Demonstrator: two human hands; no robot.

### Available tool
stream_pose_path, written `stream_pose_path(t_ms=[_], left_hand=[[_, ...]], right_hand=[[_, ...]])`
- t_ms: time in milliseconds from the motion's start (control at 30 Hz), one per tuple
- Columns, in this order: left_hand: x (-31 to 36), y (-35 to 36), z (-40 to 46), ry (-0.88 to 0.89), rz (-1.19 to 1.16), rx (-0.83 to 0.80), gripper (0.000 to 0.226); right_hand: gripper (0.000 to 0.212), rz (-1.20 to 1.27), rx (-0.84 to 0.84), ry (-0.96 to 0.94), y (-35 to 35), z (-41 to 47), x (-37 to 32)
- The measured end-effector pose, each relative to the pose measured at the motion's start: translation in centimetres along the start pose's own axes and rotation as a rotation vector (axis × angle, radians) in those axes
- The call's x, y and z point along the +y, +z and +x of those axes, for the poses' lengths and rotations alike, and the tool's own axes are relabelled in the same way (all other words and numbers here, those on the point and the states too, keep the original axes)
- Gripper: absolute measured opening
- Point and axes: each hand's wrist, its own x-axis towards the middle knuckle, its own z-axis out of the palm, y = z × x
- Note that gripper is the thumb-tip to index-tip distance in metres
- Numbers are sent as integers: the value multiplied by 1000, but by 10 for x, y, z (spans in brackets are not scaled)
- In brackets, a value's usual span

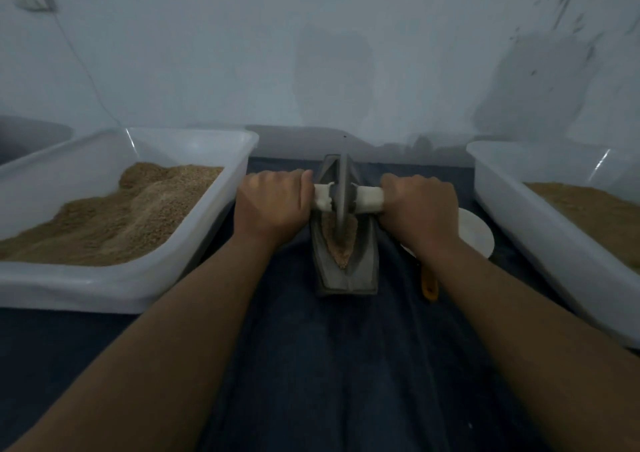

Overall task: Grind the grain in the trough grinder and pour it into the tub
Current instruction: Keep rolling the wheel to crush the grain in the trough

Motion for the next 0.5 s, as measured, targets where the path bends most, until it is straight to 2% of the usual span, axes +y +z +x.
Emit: stream_pose_path(t_ms=[133, 267, 333, 400, 500], left_hand=[[-2, -8, 0, -23, -129, 54, 43], [-4, 2, 0, -39, -97, 49, 35], [-2, 13, 7, -25, 32, -18, 31], [-8, 20, 24, 22, 197, -55, 20], [-18, 33, 45, 87, 236, -154, 11]], right_hand=[[28, -9, 45, 80, -4, -20, -4], [29, -7, 39, 10, 7, -3, 3], [28, 15, -117, -53, 14, 23, 10], [30, 27, -373, -75, 17, 52, 15], [24, 59, -582, -66, 25, 87, 19]])
